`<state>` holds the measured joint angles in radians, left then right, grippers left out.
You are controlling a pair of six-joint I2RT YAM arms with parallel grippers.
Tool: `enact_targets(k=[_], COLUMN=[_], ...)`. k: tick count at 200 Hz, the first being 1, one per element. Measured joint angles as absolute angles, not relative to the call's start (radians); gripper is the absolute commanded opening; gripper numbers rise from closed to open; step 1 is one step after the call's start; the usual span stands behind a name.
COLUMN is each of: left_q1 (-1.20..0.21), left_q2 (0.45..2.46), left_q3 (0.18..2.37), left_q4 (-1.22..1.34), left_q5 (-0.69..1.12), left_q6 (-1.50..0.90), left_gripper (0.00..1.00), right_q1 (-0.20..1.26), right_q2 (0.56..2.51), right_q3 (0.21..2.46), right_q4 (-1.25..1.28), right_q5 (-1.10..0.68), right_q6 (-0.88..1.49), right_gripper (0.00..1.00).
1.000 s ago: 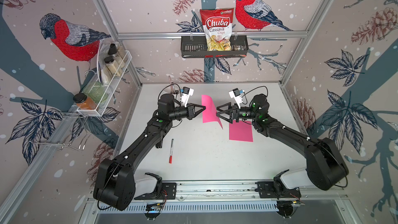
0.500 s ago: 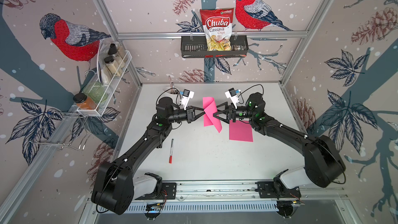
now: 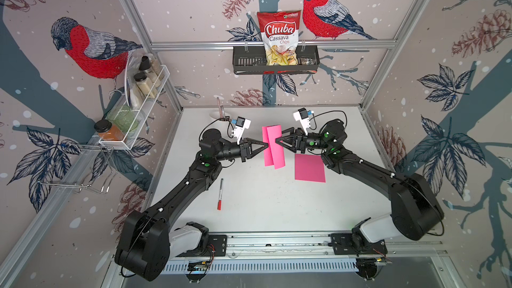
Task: Fold the square paper along the opposite sides
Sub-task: Fold the paper.
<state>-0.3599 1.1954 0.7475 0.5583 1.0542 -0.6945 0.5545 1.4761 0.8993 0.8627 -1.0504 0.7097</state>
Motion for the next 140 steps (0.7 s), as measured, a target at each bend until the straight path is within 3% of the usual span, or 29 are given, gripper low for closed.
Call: enact_targets(k=[55, 140], left_q1=[-0.369, -0.384], left_q2=[1.188, 1.205], left_q3=[0.717, 0.698], left_q4=[0.699, 0.827], left_q5=[1.071, 1.071], left_q6=[-0.787, -0.864], left_gripper=[0.16, 0.29], right_q1=[0.558, 0.568], right_q2=[1.465, 1.456], right_q3=[0.898, 0.899], right_q4=[0.882, 0.882], right_q5=[-1.047, -1.024], right_q6=[0.733, 0.739], right_gripper=[0.47, 0.42])
